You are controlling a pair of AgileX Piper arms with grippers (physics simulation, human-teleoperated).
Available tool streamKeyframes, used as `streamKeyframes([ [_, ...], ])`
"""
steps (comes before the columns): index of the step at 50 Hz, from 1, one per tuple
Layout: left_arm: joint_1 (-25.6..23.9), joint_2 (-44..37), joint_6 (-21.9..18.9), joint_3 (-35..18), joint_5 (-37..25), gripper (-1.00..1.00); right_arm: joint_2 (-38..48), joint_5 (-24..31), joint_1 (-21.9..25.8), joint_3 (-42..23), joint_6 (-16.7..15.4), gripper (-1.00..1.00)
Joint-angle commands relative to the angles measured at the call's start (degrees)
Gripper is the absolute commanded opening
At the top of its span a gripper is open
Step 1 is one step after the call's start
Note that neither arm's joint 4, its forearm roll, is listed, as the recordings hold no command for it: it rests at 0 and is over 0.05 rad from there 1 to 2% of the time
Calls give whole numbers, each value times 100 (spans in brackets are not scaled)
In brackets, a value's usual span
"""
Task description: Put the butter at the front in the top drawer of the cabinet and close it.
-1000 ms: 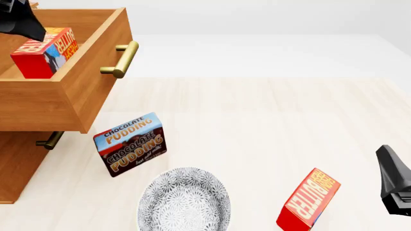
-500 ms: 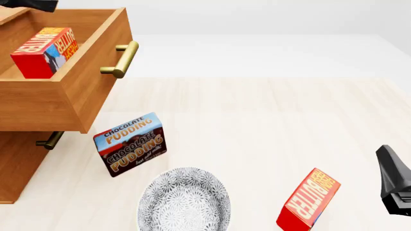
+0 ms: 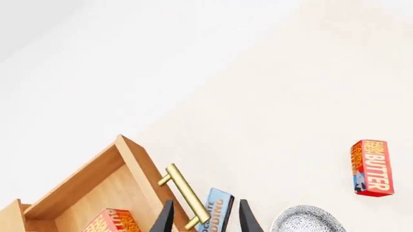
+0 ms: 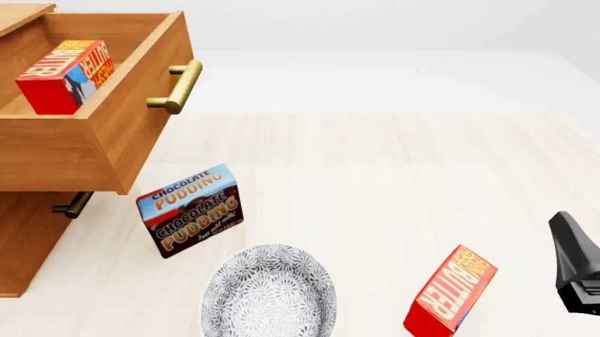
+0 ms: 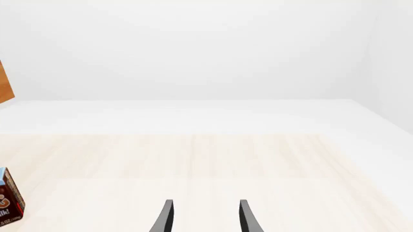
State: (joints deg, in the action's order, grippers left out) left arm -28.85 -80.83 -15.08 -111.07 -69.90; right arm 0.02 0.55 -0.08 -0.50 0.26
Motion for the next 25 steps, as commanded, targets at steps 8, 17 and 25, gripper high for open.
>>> streamKeyframes([
  [8, -1103, -1123, 1054, -1323, 0, 100, 1, -8, 2, 7, -7, 100],
  [17, -1105, -1355, 1341, -1638, 1, 100, 1, -9, 2, 7, -6, 100],
  [25, -1211, -1755, 1662, -2031, 2, 100, 1, -9, 1, 7, -6, 100],
])
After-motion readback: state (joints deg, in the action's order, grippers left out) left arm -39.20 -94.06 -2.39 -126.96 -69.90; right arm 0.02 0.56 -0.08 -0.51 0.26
